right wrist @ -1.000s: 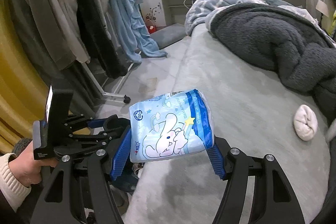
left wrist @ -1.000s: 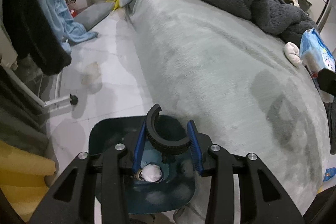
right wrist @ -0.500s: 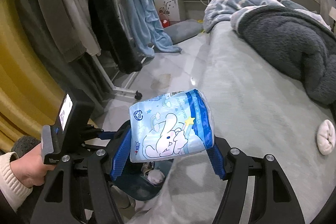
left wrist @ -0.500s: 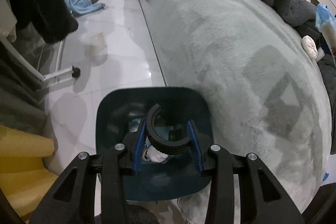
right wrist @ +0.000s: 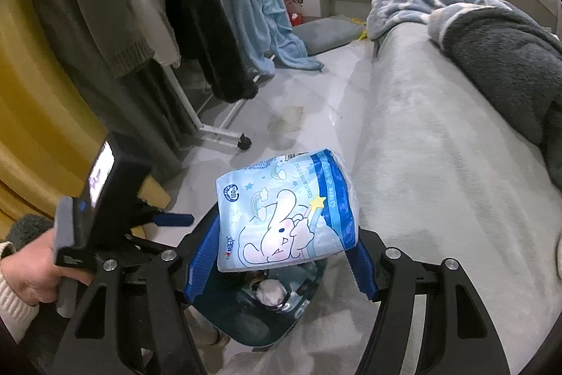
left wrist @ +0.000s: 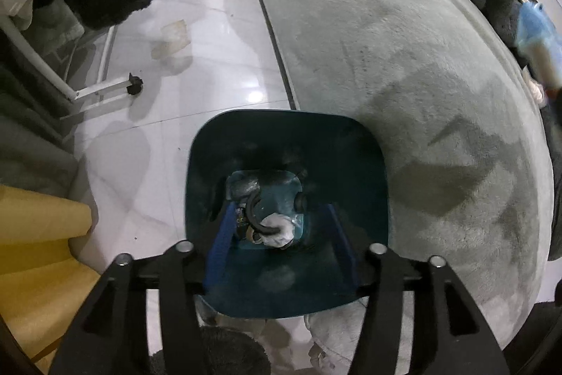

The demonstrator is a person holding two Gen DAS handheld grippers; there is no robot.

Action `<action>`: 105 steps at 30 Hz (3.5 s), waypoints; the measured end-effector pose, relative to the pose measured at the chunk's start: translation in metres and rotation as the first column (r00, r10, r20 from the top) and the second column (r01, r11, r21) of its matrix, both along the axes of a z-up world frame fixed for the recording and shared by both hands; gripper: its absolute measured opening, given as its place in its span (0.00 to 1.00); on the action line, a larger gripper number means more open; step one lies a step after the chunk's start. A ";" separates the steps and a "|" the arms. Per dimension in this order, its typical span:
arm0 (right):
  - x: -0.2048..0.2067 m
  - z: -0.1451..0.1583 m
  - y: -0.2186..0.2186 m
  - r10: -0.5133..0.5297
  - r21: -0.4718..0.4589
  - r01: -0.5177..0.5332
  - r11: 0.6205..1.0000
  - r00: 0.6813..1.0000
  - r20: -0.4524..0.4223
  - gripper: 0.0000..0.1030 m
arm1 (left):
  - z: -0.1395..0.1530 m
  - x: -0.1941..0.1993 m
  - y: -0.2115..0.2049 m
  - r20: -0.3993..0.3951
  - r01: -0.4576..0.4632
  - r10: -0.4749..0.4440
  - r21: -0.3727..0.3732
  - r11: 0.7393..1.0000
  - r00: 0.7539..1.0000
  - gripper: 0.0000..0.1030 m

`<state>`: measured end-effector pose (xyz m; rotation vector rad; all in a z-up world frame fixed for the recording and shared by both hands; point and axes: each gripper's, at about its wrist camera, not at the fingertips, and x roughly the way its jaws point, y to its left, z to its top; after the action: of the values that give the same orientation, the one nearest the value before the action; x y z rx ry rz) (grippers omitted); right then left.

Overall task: Collect trash
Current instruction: 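Open the left tool to drop the black piece into the teal bin, then open the right tool to drop the tissue pack into the bin, then move both empty tools back over the bed toward the white tissue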

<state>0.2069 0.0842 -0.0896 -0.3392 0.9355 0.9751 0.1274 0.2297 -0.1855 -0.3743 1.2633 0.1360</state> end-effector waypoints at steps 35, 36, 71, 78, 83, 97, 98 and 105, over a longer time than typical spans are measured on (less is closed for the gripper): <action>-0.008 -0.113 0.070 0.017 -0.267 -0.052 0.962 0.991 -0.133 0.76 | 0.111 -0.039 0.040 0.442 -0.040 0.001 0.078 0.996 0.897 0.86; -0.008 -0.113 0.070 0.016 -0.271 -0.052 0.961 0.991 -0.133 0.80 | 0.115 -0.040 0.038 0.459 -0.039 -0.004 0.085 0.996 0.888 0.87; 0.029 0.037 -0.120 -0.258 0.059 0.255 0.965 0.965 0.048 0.95 | 0.185 -0.015 -0.095 0.744 0.032 -0.134 0.150 0.988 0.654 0.94; 0.032 0.041 -0.163 -0.329 0.075 0.323 0.944 0.939 0.104 0.95 | 0.178 -0.004 -0.122 0.737 0.079 -0.160 0.144 0.986 0.656 0.94; 0.038 0.042 -0.193 -0.366 0.069 0.359 0.931 0.917 0.158 0.95 | 0.172 0.006 -0.142 0.734 0.111 -0.182 0.144 0.983 0.654 0.94; 0.058 0.058 -0.262 -0.430 0.082 0.425 0.901 0.857 0.283 0.95 | 0.162 0.047 -0.192 0.701 0.210 -0.244 0.136 0.968 0.670 0.94; 0.059 0.058 -0.264 -0.432 0.083 0.427 0.900 0.855 0.286 0.95 | 0.162 0.049 -0.195 0.698 0.218 -0.251 0.137 0.966 0.670 0.94; 0.077 0.050 -0.297 -0.481 0.099 0.473 0.876 0.832 0.278 0.94 | 0.160 0.080 -0.243 0.660 0.363 -0.403 0.205 0.909 0.634 0.94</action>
<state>0.2840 -0.2128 -0.0399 -0.2041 0.6830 0.4554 0.2077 -0.0137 -0.0251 -0.0720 0.5538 -0.3238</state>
